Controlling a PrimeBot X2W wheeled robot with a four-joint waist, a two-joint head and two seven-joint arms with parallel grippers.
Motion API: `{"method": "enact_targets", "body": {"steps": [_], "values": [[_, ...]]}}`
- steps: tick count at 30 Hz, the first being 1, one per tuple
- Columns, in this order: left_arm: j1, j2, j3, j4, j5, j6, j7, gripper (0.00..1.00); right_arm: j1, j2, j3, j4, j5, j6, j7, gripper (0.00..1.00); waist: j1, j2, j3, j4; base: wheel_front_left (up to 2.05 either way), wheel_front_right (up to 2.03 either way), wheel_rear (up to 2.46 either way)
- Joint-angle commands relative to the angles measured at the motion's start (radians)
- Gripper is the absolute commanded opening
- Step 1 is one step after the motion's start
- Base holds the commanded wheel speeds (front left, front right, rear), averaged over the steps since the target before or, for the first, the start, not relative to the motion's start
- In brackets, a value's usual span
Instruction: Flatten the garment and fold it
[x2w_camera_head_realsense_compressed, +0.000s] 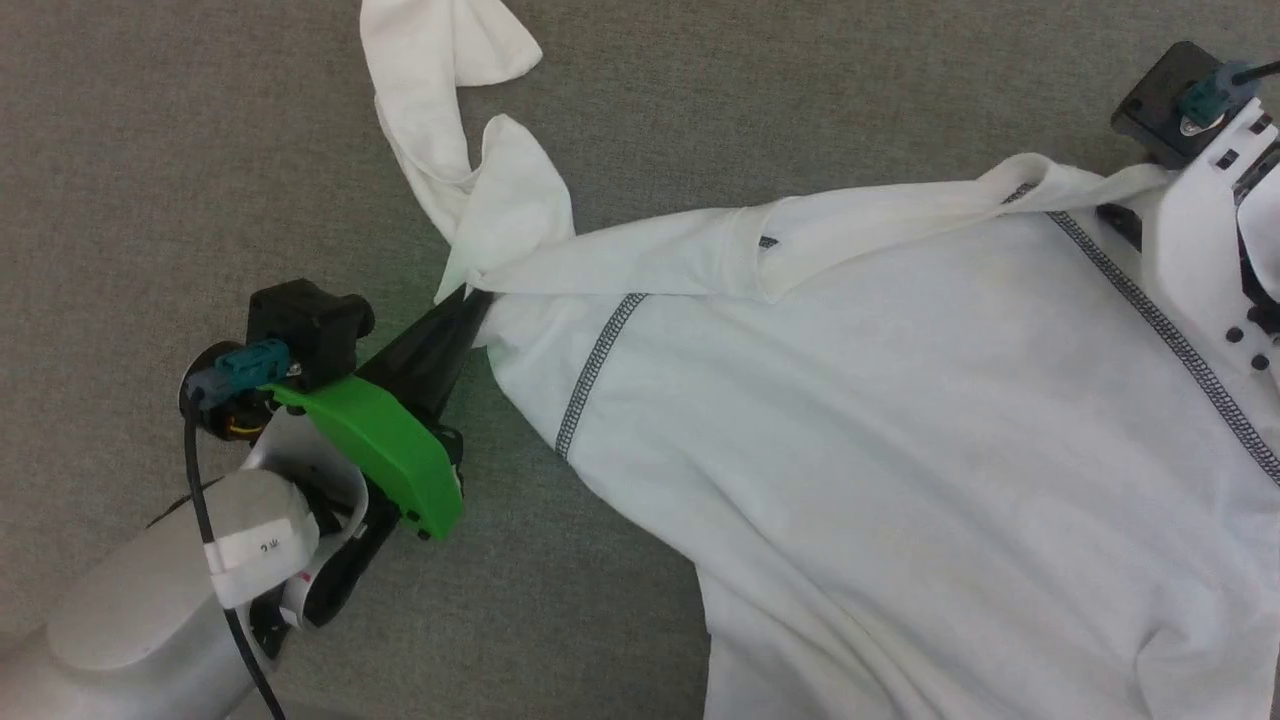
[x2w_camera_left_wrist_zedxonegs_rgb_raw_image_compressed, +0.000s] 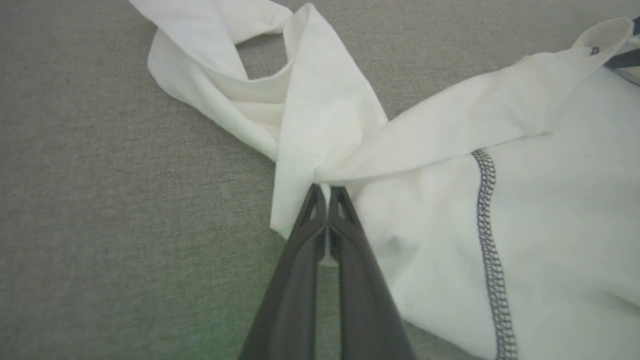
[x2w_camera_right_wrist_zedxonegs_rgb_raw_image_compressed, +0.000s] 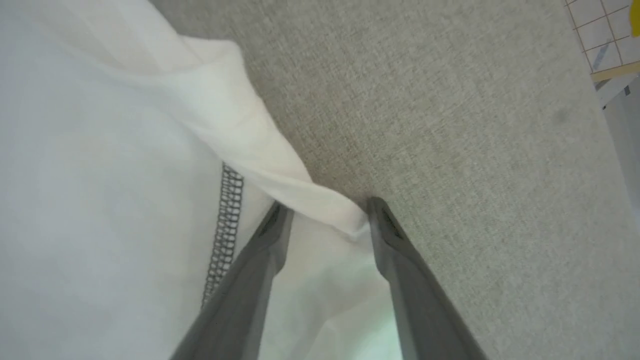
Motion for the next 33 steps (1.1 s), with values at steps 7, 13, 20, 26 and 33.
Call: {"method": "enact_targets", "body": {"steps": [7,13,20,26,33], "values": [[-0.012,-0.009,0.013,0.017,-0.006,-0.01,-0.034,0.0,0.021,0.035,-0.008,0.105,0.014,-0.002,-0.115,0.0,0.0,0.0,-0.023,-0.027,0.0,0.0,0.0],[-0.024,0.0,0.072,0.005,0.009,0.021,-0.11,0.0,0.071,0.11,-0.174,0.134,-0.032,-0.002,-0.344,0.0,0.0,0.0,-0.104,-0.081,0.0,0.0,0.0],[-0.047,0.027,0.135,-0.052,0.044,0.086,-0.14,0.0,0.197,0.183,-0.391,0.068,-0.138,-0.002,-0.503,0.0,0.0,0.0,-0.24,-0.141,0.0,0.0,0.0],[-0.113,0.056,0.175,-0.103,0.085,0.145,-0.125,0.0,0.239,0.268,-0.541,-0.054,-0.266,-0.002,-0.556,0.0,0.0,0.0,-0.345,-0.181,0.0,0.0,0.0],[-0.235,0.089,0.196,-0.122,0.151,0.189,-0.063,0.0,0.206,0.365,-0.615,-0.147,-0.388,-0.002,-0.578,0.0,0.0,0.0,-0.443,-0.217,0.0,0.0,0.0]]}}
